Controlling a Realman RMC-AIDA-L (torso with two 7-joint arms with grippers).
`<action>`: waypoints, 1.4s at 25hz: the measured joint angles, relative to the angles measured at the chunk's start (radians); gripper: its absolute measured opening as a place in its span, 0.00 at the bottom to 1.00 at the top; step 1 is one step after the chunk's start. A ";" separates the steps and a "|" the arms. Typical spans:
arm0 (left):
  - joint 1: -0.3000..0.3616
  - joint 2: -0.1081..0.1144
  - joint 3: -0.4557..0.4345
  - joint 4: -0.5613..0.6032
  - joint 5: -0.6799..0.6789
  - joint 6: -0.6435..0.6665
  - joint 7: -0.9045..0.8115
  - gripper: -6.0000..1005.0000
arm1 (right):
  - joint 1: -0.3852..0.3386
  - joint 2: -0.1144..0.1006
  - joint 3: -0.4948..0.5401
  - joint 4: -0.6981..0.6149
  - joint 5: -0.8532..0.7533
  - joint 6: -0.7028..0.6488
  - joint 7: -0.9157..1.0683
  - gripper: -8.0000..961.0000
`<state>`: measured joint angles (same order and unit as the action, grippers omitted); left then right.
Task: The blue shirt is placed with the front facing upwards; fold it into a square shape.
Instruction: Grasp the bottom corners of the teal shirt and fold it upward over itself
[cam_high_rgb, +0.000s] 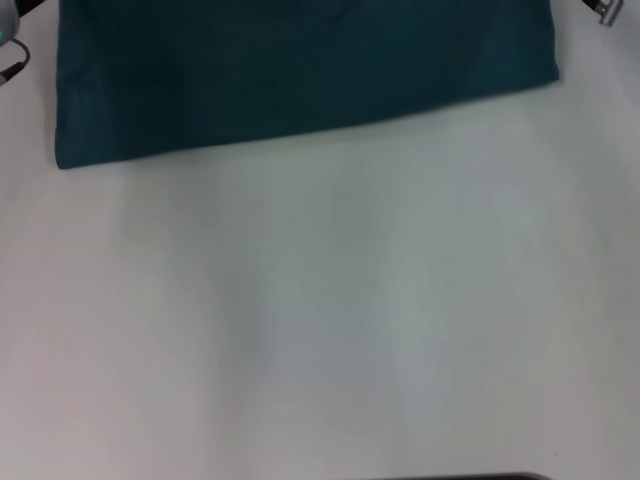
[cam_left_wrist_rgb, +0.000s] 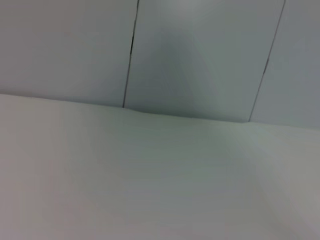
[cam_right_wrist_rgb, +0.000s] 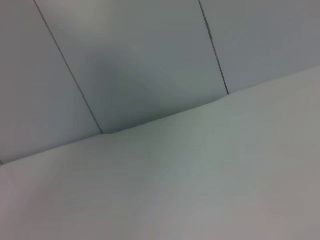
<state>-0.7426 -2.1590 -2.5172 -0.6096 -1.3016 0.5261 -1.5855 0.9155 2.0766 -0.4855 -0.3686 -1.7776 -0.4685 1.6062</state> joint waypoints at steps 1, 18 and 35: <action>-0.002 0.000 0.000 0.008 -0.008 -0.007 0.012 0.01 | 0.004 0.002 0.000 0.003 0.003 0.009 -0.008 0.13; -0.009 -0.004 0.000 0.042 -0.074 -0.037 0.095 0.01 | 0.028 0.007 -0.005 0.036 0.116 0.082 -0.174 0.13; -0.019 -0.005 0.000 0.049 -0.079 -0.053 0.096 0.01 | 0.050 0.008 -0.004 0.061 0.182 0.122 -0.264 0.14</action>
<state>-0.7611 -2.1636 -2.5173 -0.5609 -1.3807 0.4729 -1.4894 0.9657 2.0847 -0.4892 -0.3079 -1.5959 -0.3465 1.3421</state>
